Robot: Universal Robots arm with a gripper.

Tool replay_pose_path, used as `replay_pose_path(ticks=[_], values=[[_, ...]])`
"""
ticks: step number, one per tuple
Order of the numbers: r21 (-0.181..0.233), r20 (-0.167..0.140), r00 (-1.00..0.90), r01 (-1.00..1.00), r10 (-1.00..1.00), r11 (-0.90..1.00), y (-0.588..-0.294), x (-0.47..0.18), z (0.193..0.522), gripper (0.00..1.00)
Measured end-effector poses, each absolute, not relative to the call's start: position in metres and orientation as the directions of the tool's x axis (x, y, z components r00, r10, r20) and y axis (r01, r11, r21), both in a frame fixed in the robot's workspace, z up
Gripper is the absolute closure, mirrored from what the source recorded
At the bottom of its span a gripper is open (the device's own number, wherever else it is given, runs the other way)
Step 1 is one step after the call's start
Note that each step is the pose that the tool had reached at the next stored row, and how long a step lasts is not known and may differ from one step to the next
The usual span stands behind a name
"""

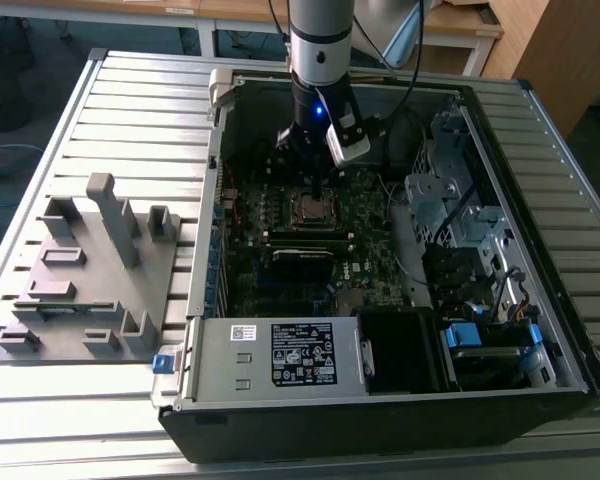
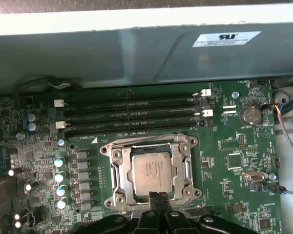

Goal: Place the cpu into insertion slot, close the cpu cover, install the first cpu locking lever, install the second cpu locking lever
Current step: 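Install the second cpu locking lever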

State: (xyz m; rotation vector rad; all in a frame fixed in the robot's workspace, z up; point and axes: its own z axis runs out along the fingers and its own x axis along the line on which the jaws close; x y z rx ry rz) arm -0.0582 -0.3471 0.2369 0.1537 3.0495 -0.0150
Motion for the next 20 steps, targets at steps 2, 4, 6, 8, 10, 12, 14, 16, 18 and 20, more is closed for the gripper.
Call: replay_pose_path(ticks=[2,4,6,8,10,12,14,16,18,20], values=[[-0.015,-0.09,-0.991,0.101,0.099,0.995,-0.347,-0.058,0.237,0.9],[-0.023,-0.09,-0.991,0.101,0.098,0.995,-0.348,-0.058,0.237,0.9],[-0.029,-0.091,-0.991,0.101,0.098,0.995,-0.349,-0.058,0.237,0.9],[-0.03,-0.091,-0.991,0.101,0.098,0.994,-0.35,-0.058,0.237,0.9],[-0.03,-0.091,-0.991,0.101,0.098,0.994,-0.353,-0.058,0.237,0.9],[-0.03,-0.091,-0.991,0.101,0.098,0.994,-0.355,-0.058,0.237,0.9],[-0.031,-0.091,-0.991,0.101,0.098,0.994,-0.357,-0.058,0.236,0.9],[-0.031,-0.091,-0.991,0.101,0.097,0.994,-0.359,-0.058,0.236,0.9],[-0.03,-0.092,-0.991,0.101,0.097,0.994,-0.361,-0.059,0.236,0.9],[-0.03,-0.093,-0.991,0.101,0.097,0.994,-0.363,-0.06,0.236,0.9]])
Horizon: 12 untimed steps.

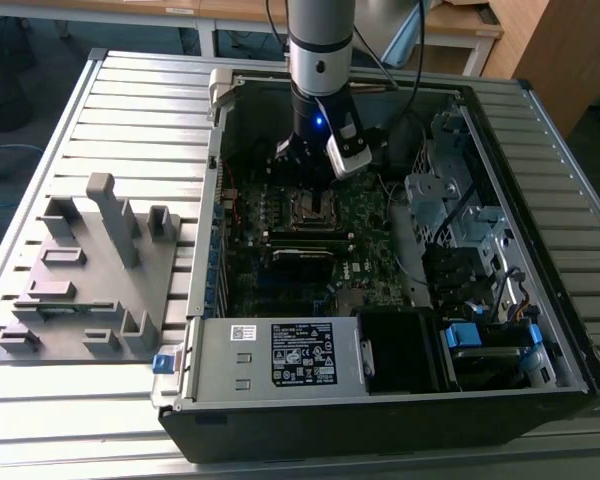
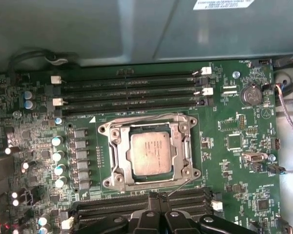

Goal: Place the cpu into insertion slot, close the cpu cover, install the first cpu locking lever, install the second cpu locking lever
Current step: 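Install the second cpu locking lever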

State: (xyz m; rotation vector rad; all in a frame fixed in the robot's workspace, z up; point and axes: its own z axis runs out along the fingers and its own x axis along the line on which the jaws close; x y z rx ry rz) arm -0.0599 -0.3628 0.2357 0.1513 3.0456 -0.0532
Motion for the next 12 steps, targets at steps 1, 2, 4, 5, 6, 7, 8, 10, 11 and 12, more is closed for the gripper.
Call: replay_pose_path(ticks=[1,2,4,5,6,7,8,10,11,12], values=[[-0.03,-0.094,-0.991,0.1,0.097,0.994,-0.364,-0.061,0.236,0.9],[-0.03,-0.096,-0.991,0.1,0.097,0.995,-0.364,-0.062,0.235,0.9],[-0.03,-0.099,-0.99,0.1,0.097,0.995,-0.366,-0.064,0.235,0.9],[-0.03,-0.101,-0.99,0.1,0.097,0.995,-0.366,-0.066,0.235,0.9],[-0.029,-0.103,-0.99,0.1,0.097,0.995,-0.366,-0.067,0.235,0.9],[-0.029,-0.104,-0.99,0.1,0.097,0.995,-0.367,-0.068,0.234,0.9],[-0.029,-0.105,-0.99,0.1,0.097,0.995,-0.367,-0.069,0.234,0.9],[-0.029,-0.106,-0.99,0.1,0.097,0.995,-0.367,-0.071,0.233,0.9],[-0.029,-0.107,-0.99,0.1,0.097,0.995,-0.368,-0.072,0.233,0.9],[-0.029,-0.107,-0.99,0.1,0.097,0.995,-0.368,-0.073,0.233,0.9]])
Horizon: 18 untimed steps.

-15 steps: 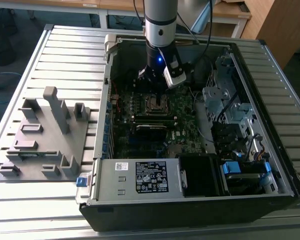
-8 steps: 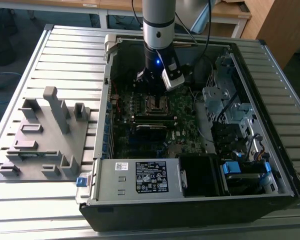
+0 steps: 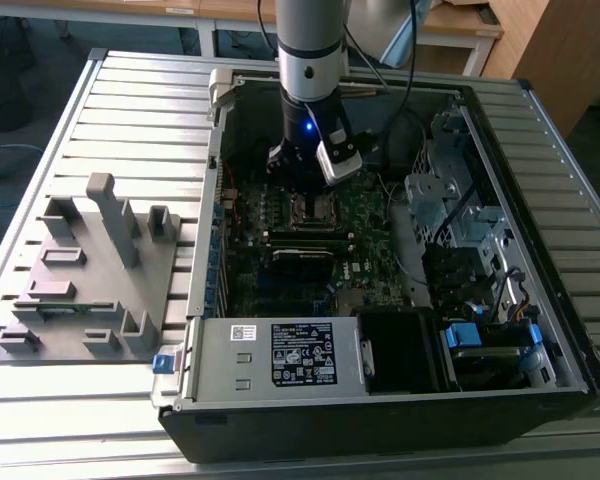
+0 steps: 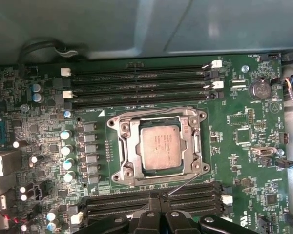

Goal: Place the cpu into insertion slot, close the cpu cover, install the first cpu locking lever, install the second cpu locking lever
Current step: 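Install the second cpu locking lever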

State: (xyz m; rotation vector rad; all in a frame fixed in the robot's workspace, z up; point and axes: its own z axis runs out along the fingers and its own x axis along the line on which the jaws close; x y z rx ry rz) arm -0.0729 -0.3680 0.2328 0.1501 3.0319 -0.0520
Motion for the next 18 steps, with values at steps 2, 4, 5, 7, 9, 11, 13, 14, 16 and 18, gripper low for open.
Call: replay_pose_path(ticks=[2,4,5,7,9,11,13,14,16,18], values=[[-0.029,-0.107,-0.989,0.1,0.097,0.995,-0.3687,-0.0742,0.2324,0.9],[-0.029,-0.108,-0.989,0.1,0.097,0.995,-0.3689,-0.0745,0.2322,0.9],[-0.029,-0.108,-0.99,0.1,0.096,0.995,-0.3689,-0.0745,0.2322,0.9],[-0.029,-0.108,-0.989,0.1,0.097,0.995,-0.3689,-0.0747,0.2322,0.9],[-0.029,-0.108,-0.989,0.1,0.097,0.995,-0.369,-0.0747,0.2322,0.9],[-0.029,-0.108,-0.989,0.1,0.097,0.995,-0.369,-0.0747,0.2316,0.9],[-0.029,-0.107,-0.99,0.1,0.097,0.995,-0.3689,-0.0748,0.2309,0.9],[-0.029,-0.107,-0.99,0.1,0.097,0.995,-0.369,-0.0748,0.2308,0.9],[-0.029,-0.107,-0.99,0.1,0.097,0.995,-0.3689,-0.0747,0.2304,0.9],[-0.028,-0.107,-0.99,0.1,0.097,0.995,-0.3689,-0.0747,0.2301,0.9]])
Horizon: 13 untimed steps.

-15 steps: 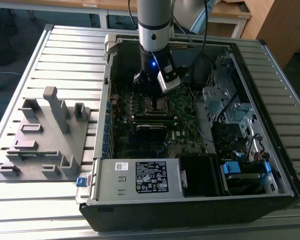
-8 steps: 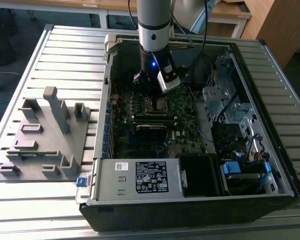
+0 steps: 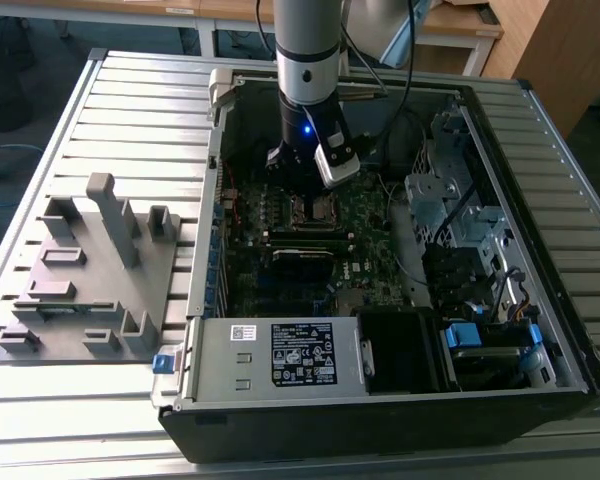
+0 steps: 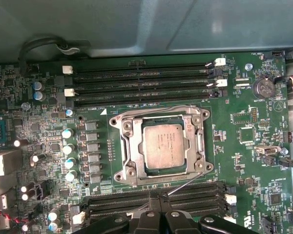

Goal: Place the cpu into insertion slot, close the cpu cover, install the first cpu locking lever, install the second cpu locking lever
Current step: 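Install the second cpu locking lever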

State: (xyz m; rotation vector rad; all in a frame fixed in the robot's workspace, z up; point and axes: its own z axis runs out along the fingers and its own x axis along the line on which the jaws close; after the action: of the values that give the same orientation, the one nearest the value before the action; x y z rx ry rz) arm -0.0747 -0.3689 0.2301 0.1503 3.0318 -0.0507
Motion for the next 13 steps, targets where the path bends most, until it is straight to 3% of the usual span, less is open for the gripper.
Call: replay_pose_path(ticks=[13], values=[[-0.023,-0.107,-0.99,0.1,0.097,0.995,-0.3689,-0.0756,0.2274,0.9]])
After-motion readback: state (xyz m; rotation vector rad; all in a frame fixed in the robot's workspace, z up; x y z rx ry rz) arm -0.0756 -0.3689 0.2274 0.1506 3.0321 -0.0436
